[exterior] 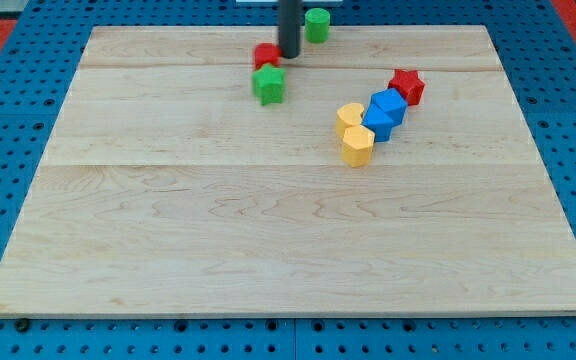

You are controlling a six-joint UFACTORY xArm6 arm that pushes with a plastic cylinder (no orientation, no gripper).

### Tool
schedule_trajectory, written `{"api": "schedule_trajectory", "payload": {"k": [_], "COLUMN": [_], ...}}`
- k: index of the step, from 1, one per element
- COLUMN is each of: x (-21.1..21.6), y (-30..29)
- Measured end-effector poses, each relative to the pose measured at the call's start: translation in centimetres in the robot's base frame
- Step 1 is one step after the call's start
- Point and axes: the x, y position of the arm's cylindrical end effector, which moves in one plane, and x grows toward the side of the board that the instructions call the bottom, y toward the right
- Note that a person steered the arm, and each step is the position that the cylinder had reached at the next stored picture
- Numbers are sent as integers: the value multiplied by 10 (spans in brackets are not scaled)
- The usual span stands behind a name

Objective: Move the red circle and the green star near to the group of blocks

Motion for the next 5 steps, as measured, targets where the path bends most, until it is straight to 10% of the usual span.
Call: {"api": "schedule_trajectory", "payload": {"k": [3,5], "x": [-13,27], "y": [-97,-52]}}
